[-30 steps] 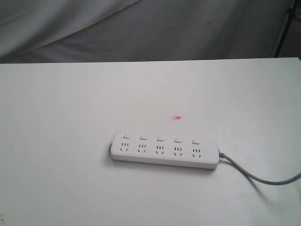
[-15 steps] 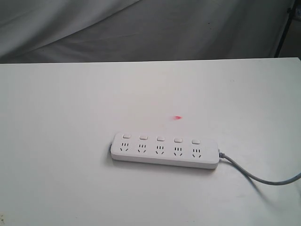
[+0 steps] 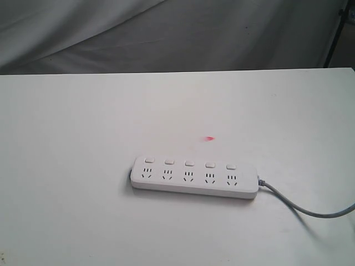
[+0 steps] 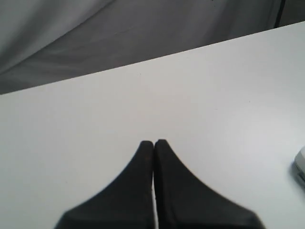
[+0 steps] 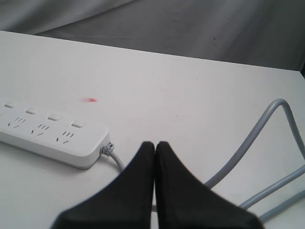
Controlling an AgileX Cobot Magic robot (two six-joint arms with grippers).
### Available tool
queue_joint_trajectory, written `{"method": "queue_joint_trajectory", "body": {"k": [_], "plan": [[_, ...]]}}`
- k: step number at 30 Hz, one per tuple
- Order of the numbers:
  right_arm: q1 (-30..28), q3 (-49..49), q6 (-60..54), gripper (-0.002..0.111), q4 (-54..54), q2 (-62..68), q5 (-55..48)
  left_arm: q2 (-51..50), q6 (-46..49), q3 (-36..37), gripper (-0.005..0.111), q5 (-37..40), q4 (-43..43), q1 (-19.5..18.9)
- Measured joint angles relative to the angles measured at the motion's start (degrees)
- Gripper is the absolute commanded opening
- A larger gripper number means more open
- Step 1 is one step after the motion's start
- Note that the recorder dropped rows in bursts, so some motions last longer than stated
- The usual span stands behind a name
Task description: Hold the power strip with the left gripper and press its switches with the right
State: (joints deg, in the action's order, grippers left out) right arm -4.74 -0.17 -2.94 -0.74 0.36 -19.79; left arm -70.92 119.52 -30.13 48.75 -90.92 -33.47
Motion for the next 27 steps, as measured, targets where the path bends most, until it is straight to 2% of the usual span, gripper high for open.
{"method": "queue_joint_trajectory", "body": {"k": [5,16,27], "plan": [[0.0,0.0,0.0,0.0,0.0,0.0,0.0,-3.3,0.1,0.0,0.0,6.5,6.4,-3.8],[0.0,0.0,0.0,0.0,0.0,0.0,0.0,-3.7,0.1,-2.9,0.0,12.7,25.3,-4.0],[0.0,0.0,0.0,0.0,0.0,0.0,0.0,-3.7,0.3,-10.1,0.0,20.2,28.0,-4.1]]}}
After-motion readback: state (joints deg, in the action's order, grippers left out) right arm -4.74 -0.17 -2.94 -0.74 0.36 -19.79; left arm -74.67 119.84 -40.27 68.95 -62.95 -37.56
